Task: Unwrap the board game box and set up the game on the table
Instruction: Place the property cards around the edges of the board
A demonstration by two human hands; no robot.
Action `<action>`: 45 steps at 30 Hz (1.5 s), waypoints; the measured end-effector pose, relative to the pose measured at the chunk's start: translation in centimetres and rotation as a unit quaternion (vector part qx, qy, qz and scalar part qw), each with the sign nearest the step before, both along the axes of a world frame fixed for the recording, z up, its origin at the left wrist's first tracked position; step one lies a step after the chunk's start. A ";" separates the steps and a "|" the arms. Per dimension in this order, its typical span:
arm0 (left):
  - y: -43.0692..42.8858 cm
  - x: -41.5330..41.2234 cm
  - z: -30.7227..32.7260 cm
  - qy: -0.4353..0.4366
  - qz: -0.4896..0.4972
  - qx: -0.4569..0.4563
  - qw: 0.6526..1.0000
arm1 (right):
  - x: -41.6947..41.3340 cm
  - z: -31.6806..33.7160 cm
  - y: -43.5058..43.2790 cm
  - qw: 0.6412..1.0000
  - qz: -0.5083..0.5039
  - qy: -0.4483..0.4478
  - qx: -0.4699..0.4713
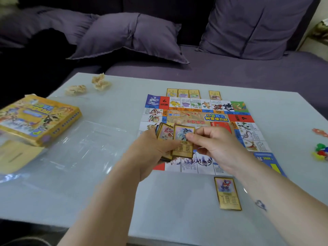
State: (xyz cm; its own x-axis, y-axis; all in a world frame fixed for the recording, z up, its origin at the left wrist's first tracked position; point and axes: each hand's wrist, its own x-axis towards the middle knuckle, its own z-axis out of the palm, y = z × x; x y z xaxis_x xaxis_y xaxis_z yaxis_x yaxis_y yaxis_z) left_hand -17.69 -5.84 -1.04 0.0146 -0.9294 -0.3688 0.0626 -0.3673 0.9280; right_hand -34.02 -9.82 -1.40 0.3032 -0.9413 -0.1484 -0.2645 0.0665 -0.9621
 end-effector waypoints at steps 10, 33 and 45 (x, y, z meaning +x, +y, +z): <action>3.1 5.3 1.1 -0.019 0.063 -0.018 0.998 | 1.4 -1.0 2.7 0.998 0.046 0.011 0.047; 5.9 4.2 0.7 -0.228 -0.094 -0.010 0.969 | 3.1 -1.6 8.6 0.995 0.065 0.013 0.072; 6.1 7.7 1.6 -0.165 0.144 -0.055 0.974 | 8.0 -3.8 10.2 0.974 0.057 0.180 -0.121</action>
State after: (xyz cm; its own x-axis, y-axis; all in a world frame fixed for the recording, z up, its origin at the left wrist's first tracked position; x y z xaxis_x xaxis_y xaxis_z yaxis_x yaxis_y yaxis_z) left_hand -9.97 0.28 0.52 0.3807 -0.9032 -0.1983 -0.1607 -0.2758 0.9477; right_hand -25.99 0.36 -5.25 0.3781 -0.9248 -0.0418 -0.5800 -0.2015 -0.7893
